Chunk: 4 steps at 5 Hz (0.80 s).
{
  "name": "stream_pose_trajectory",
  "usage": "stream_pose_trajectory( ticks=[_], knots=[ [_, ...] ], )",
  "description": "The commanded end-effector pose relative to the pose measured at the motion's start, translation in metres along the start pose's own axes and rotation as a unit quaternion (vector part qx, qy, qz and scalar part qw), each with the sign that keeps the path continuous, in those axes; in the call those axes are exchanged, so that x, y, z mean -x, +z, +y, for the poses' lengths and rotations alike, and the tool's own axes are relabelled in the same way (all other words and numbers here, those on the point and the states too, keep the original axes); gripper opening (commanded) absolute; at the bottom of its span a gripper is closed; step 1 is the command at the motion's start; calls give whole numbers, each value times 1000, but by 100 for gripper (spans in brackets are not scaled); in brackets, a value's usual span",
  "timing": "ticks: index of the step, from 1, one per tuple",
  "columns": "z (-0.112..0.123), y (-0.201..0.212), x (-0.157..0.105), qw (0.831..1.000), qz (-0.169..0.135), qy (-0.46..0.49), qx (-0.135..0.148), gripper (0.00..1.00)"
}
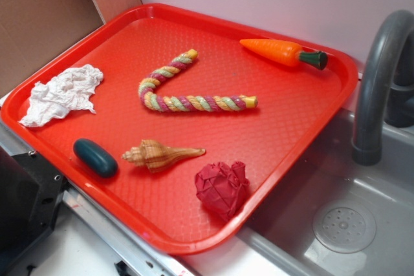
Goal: Grab the multicolored rope.
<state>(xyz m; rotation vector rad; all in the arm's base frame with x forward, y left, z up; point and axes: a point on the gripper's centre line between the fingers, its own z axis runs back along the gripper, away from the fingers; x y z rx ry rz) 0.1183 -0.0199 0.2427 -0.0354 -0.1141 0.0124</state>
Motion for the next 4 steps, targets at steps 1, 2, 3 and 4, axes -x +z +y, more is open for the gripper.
stream_pose_trajectory(
  ticks=[1, 2, 3, 4],
  knots=[
    [0, 0, 0, 1000, 0, 0, 0, 100],
    [-1, -3, -29, 994, -29, -106, 0, 100],
    [-17, -12, -56, 976, -44, -212, 3, 100],
    [-42, -37, -80, 953, -31, -302, -13, 100]
  ],
)
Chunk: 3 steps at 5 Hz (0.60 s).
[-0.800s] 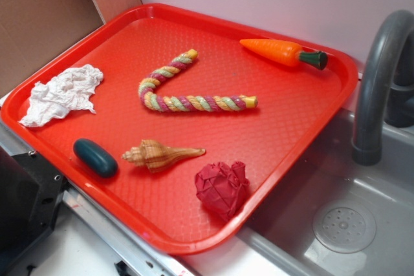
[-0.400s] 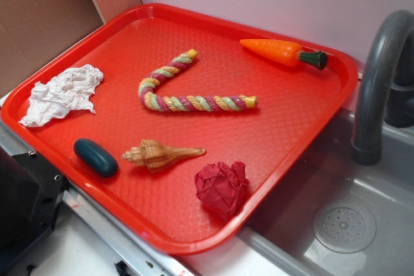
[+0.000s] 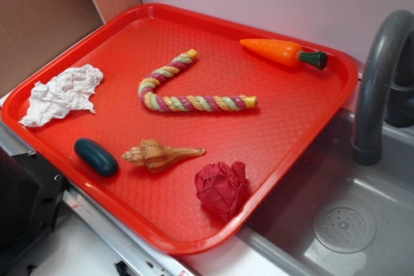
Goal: Grab the multicolored rope.
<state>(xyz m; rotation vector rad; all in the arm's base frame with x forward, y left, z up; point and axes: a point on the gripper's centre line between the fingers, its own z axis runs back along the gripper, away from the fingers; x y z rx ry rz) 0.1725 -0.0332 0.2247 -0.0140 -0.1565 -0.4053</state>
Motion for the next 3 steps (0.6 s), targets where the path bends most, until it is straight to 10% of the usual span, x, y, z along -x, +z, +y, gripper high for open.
stream_pose_trajectory(
  ticks=[1, 3],
  knots=[
    [-27, -59, -58, 980, 27, -192, -48, 100],
    [-30, -137, -64, 957, 105, -261, -65, 100]
  ],
)
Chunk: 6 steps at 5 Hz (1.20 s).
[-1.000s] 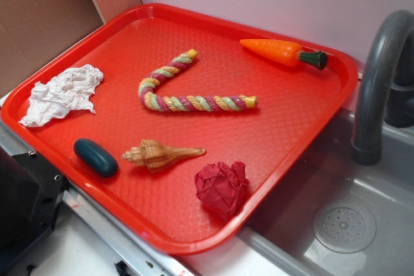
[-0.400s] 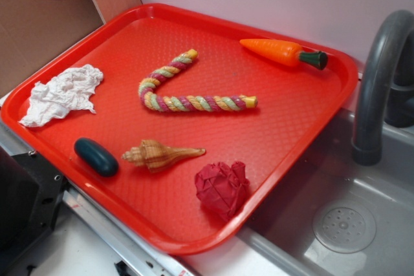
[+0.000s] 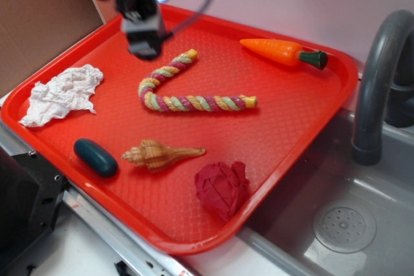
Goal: Grab the multicolored rope.
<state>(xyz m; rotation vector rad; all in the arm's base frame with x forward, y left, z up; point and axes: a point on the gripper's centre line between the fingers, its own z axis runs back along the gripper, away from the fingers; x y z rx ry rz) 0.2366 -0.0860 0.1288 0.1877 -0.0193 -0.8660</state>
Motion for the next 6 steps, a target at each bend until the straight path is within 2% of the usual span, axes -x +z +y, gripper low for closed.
stream_pose_trajectory(
  ticks=[1, 3, 4, 5, 6],
  knots=[
    [-2, -58, -6, 998, 54, -34, 13, 100],
    [22, -92, 0, 995, 92, -35, 9, 100],
    [18, -104, 1, 994, 90, -54, 35, 100],
    [8, -107, 2, 988, 77, -97, 97, 100],
    [1, -107, 2, 981, 74, -121, 129, 100]
  ],
)
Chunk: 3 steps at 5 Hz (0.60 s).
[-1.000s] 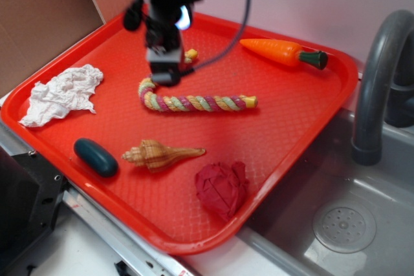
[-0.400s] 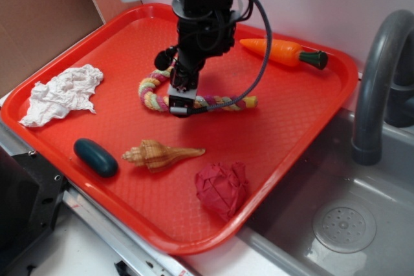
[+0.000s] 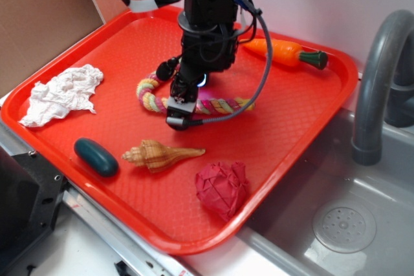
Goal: Grab the multicolored rope.
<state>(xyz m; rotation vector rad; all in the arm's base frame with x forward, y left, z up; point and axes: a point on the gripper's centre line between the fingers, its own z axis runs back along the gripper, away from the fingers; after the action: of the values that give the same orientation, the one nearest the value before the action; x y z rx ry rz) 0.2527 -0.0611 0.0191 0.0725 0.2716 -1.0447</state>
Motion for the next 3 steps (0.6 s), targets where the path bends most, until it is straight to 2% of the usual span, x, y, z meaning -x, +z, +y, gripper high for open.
stream_pose_trajectory(
  ticks=[1, 2, 3],
  knots=[
    [-7, -6, 1, 1000, -15, 7, -15, 100],
    [-7, -7, 2, 998, -45, 29, -32, 0],
    [-8, -11, 1, 998, -41, 31, -44, 0]
  ],
)
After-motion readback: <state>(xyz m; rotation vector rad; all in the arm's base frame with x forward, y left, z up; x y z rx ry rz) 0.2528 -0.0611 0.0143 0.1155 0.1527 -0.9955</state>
